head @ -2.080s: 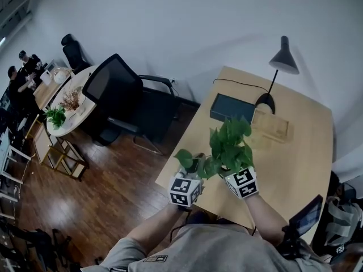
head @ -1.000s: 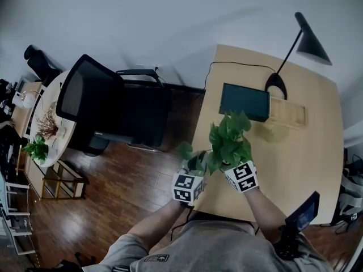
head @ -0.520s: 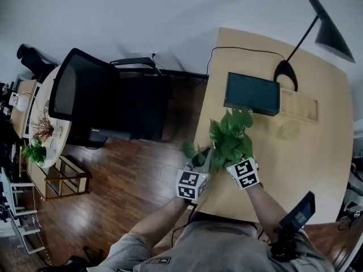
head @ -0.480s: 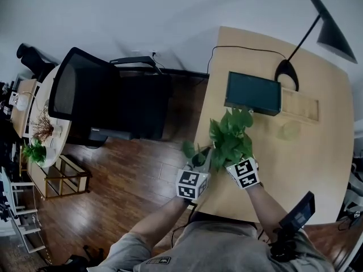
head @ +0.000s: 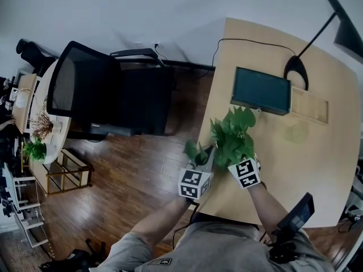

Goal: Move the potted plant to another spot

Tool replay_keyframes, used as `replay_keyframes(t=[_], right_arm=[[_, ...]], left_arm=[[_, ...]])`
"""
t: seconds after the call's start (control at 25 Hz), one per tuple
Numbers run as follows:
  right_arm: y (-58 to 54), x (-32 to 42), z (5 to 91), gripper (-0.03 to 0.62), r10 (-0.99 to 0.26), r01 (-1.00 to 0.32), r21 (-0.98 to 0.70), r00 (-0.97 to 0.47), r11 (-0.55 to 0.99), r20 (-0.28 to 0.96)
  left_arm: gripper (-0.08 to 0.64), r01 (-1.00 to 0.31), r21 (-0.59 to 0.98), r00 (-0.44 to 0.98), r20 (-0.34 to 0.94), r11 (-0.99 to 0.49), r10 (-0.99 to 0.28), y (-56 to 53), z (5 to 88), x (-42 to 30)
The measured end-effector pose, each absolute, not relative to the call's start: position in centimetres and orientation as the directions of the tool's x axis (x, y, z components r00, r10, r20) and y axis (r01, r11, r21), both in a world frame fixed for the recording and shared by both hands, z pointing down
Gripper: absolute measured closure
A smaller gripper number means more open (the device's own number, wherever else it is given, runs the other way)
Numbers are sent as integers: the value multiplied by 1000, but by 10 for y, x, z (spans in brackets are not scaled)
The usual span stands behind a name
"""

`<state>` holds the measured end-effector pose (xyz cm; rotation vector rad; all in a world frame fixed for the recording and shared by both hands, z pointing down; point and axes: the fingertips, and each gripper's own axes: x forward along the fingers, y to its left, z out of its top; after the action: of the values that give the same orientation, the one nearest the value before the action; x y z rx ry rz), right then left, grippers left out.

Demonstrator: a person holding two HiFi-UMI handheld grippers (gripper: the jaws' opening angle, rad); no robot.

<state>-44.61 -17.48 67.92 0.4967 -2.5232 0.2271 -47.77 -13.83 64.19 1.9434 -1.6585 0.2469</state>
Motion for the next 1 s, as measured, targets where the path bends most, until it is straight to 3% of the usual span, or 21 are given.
replay_keyframes(t=[0.36,1.0], right_arm=[[-174,-442,685,124,-325,-359,48,-770,932,549],[-174,-434,694,114,-296,-336,37,-766,941,570]], left_arm=[[566,-952,297,221,503,-73,-835,-137,648,-469],[566,-960,273,199,521,-60,-830,-126,649,-471]])
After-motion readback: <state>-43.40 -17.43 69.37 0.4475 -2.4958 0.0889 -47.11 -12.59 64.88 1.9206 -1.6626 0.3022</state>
